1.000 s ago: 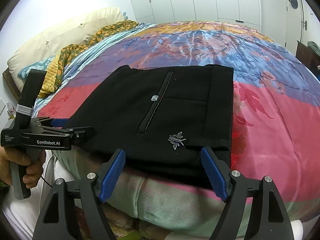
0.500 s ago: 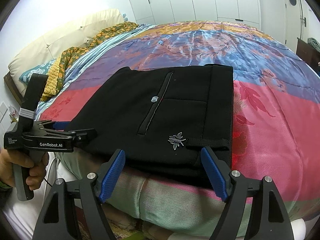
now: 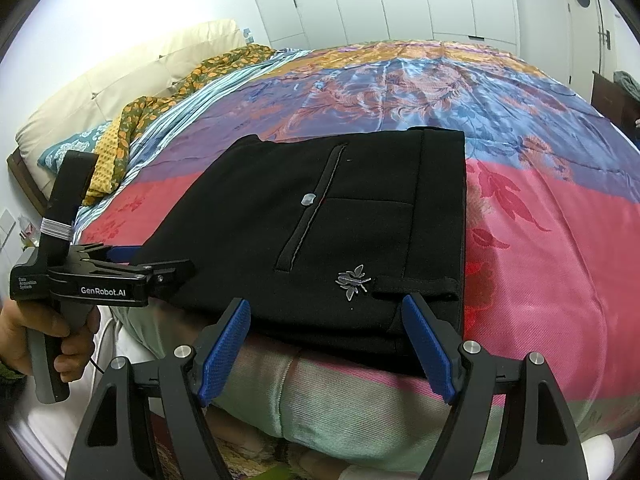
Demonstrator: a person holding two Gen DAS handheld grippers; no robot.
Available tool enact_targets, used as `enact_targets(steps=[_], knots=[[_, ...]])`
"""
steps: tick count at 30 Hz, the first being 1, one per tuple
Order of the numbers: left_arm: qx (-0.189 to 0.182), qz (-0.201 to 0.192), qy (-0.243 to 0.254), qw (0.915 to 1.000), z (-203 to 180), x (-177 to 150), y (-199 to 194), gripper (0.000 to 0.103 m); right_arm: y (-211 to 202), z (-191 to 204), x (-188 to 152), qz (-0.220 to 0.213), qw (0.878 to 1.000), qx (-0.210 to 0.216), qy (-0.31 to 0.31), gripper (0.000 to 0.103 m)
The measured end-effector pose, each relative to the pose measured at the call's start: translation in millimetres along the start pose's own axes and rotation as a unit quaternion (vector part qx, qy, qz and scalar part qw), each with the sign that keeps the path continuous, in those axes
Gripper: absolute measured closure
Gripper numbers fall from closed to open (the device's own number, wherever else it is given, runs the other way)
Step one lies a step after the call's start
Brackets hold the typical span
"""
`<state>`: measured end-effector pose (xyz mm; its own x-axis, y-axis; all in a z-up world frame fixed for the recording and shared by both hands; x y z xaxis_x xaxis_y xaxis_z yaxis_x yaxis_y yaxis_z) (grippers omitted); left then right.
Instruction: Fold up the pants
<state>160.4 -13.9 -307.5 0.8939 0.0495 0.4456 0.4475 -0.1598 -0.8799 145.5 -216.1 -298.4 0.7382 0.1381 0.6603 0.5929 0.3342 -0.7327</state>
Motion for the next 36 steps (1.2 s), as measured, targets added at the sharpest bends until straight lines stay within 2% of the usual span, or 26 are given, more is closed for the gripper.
enact_targets(steps=[2,5,9,13,17,19,22,25,28,31,34,36], knots=[[-0.007,0.003,-0.007,0.9999,0.7,-0.4,-0.2,0.001,0.0,-0.2,0.1,0.0,1.0,-0.001,-0.001,0.025],[-0.013,-0.012,-0.01,0.9998,0.4,-0.8,-9.4,0.001,0.2,0.4,0.0,-0.002,1.0,-0.004,-0.007,0.023],[-0.026,-0.04,-0.02,0.9987,-2.0,-12.1,-36.7,0.003,1.7,12.6,-0.9,0.004,0.999,-0.008,-0.051,0.009],[-0.016,-0.065,-0.017,0.9976,2.6,-29.4,-68.1,0.003,-6.2,22.1,1.5,0.0,0.997,-0.025,-0.073,0.006],[-0.001,-0.087,-0.035,0.9955,16.7,-41.5,-102.7,0.003,-32.9,24.6,2.8,-0.041,0.998,0.002,-0.038,0.006],[0.007,-0.104,-0.055,0.993,25.1,-42.1,-124.8,0.003,-49.5,24.8,10.8,-0.076,0.996,-0.013,-0.043,0.006],[0.0,-0.123,-0.085,0.9888,32.7,-34.3,-142.3,0.002,-74.6,13.5,23.4,-0.128,0.991,-0.03,-0.024,0.006],[-0.021,-0.133,-0.107,0.985,35.5,-22.9,-146.4,0.002,-90.2,-12.5,24.8,-0.147,0.988,-0.043,0.025,0.006],[-0.029,-0.132,-0.102,0.9855,40.2,-13.0,-141.6,0.002,-92.2,-43.7,18.0,-0.125,0.986,-0.034,0.101,0.006],[-0.031,-0.126,-0.084,0.9879,51.5,2.2,-129.5,0.002,-94.2,-71.7,15.9,-0.105,0.979,-0.008,0.176,0.006],[-0.047,-0.104,-0.086,0.9897,66.6,14.7,-115.7,0.003,-85.0,-90.2,30.4,-0.065,0.967,0.061,0.238,0.006],[-0.077,-0.075,-0.086,0.9905,73.3,24.4,-98.6,0.003,-59.9,-95.6,44.9,0.005,0.953,0.127,0.274,0.006]])
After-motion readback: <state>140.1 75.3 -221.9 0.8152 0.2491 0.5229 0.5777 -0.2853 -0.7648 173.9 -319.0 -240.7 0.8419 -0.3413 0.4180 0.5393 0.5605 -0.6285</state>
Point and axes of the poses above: each gripper's, at about its wrist camera, not at the fingertips, and y roughly the way its jaws point, z to its left, x to its top, the point moved 8 cm from there along y, roughly the way its jaws point, and after that the axes turned 6 degrees about -x, right-handed, at the moved point
